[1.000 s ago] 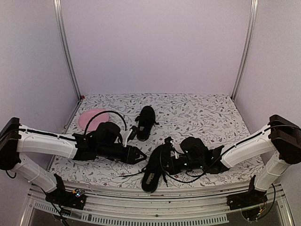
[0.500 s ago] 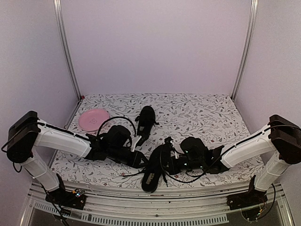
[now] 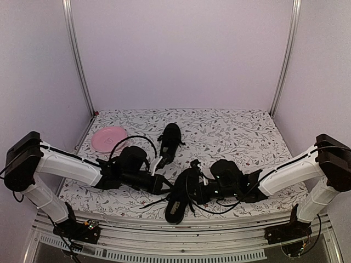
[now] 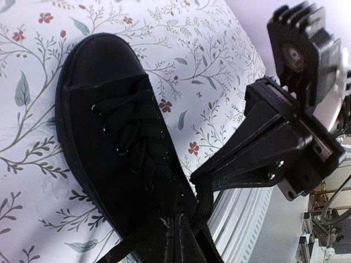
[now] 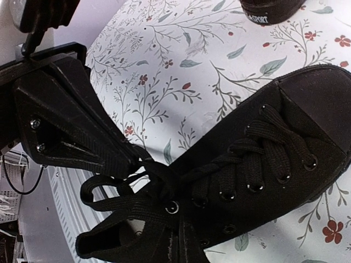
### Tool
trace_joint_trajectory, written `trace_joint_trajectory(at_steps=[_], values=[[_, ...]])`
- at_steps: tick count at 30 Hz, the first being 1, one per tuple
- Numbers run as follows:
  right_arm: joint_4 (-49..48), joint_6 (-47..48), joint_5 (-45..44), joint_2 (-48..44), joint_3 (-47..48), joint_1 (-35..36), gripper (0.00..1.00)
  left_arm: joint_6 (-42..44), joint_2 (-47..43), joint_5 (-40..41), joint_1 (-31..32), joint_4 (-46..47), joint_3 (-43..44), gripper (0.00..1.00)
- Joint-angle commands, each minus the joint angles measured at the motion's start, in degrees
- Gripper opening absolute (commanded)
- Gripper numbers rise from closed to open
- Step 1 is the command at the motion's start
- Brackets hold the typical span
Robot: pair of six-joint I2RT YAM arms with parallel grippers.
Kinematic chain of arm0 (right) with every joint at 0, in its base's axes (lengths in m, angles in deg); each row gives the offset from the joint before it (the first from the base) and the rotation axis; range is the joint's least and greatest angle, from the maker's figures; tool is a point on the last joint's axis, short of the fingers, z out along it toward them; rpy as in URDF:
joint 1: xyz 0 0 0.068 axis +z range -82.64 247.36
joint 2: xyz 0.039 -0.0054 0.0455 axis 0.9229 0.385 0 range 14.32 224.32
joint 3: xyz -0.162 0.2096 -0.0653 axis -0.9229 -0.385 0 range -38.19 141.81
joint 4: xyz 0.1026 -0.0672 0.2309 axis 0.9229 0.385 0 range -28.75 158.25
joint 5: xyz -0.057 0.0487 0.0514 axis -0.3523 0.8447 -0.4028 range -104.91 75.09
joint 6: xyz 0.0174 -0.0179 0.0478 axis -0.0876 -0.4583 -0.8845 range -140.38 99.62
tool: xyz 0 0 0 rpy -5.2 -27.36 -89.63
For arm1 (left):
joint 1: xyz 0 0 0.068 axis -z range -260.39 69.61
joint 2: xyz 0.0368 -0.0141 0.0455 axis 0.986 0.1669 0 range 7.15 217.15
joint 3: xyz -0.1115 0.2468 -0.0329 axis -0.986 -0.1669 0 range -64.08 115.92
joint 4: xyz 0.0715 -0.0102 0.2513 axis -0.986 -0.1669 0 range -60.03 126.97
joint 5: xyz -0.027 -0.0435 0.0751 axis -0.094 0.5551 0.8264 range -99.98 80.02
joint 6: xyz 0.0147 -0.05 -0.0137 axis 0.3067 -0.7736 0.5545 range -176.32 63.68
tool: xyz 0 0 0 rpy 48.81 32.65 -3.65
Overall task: Tie the shoes
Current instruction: Tie the loops with the shoelace on the shoe.
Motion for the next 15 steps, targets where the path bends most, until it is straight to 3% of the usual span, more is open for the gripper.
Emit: trace_joint_trajectory(at_steps=[1,15], values=[[0.03,1.29,0.59,-1.28,2.59,1.31,0.02,-0.69,-1.92,-0.24,0.36,3.80,-0.77,0.00],[-0.17,0.15,1.24,4.54,6.56,2.05,0.02,-1.16,-2.25,0.62,1.87,4.17,-1.36,0.00]])
